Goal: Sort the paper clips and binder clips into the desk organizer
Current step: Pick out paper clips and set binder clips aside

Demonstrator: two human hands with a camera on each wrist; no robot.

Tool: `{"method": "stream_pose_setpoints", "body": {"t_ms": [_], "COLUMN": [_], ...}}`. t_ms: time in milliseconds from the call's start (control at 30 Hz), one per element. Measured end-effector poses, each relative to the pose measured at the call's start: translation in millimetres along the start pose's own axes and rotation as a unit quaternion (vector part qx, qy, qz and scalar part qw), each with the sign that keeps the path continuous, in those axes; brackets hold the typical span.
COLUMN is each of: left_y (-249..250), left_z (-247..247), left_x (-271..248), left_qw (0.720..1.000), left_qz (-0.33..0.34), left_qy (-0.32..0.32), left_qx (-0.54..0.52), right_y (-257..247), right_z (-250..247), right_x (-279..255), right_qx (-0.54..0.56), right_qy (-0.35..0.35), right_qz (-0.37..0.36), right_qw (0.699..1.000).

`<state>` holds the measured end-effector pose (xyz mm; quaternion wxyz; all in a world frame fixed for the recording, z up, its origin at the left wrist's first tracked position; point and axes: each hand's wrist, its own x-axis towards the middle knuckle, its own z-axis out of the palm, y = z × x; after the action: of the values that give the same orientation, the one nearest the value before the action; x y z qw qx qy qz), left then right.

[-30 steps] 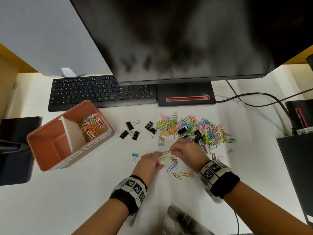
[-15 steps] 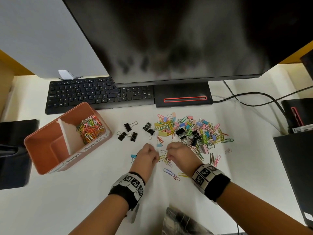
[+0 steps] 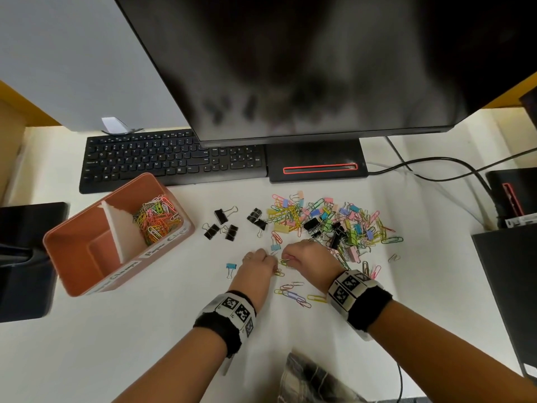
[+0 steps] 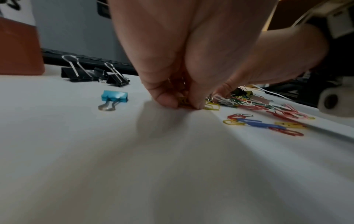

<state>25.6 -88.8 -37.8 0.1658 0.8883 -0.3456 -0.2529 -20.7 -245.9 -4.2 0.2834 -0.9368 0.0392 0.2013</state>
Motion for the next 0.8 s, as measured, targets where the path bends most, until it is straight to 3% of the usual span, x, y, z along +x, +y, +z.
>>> {"method": "stream_pose_setpoints", "body": {"t_ms": [167, 333, 467, 633, 700, 800], "left_y": [-2.4, -15.4, -62.6, -109.1, -111.0, -98.4], "left_z": [-12.1, -88.5, -157.4, -189.4, -190.9, -183.6], "left_x": [-4.1, -31.5, -55.7, -57.9, -58.7, -66.4], "left_qw": [0.998, 0.973, 0.948, 0.934, 0.937, 0.942], "left_qz": [0.002, -0.015, -0.12, -0.257, -0.254, -0.151], "left_qy": [0.01, 0.184, 0.275, 0.231, 0.231, 0.29], "left_qx": [-0.054, -0.134, -0.109, -0.094, -0.066, -0.075], "right_y": [-0.3, -49.9, -126.9, -205.5, -209.4, -174.5], "right_z": [-17.7, -48.9, -56.1, -40.1, -33.9, -31.0], "right_x": [-0.6, 12.1, 51.0, 105.7, 109.3, 84.1], "right_qx": [0.074, 0.092, 0.113, 0.15, 0.16, 0.153], "right_qy": [0.08, 0.121, 0.152, 0.102, 0.105, 0.146], "right_qz": [-0.003, -0.057, -0.129, -0.123, -0.107, -0.102], "right_qw": [0.994, 0.987, 0.973, 0.976, 0.976, 0.972]}}
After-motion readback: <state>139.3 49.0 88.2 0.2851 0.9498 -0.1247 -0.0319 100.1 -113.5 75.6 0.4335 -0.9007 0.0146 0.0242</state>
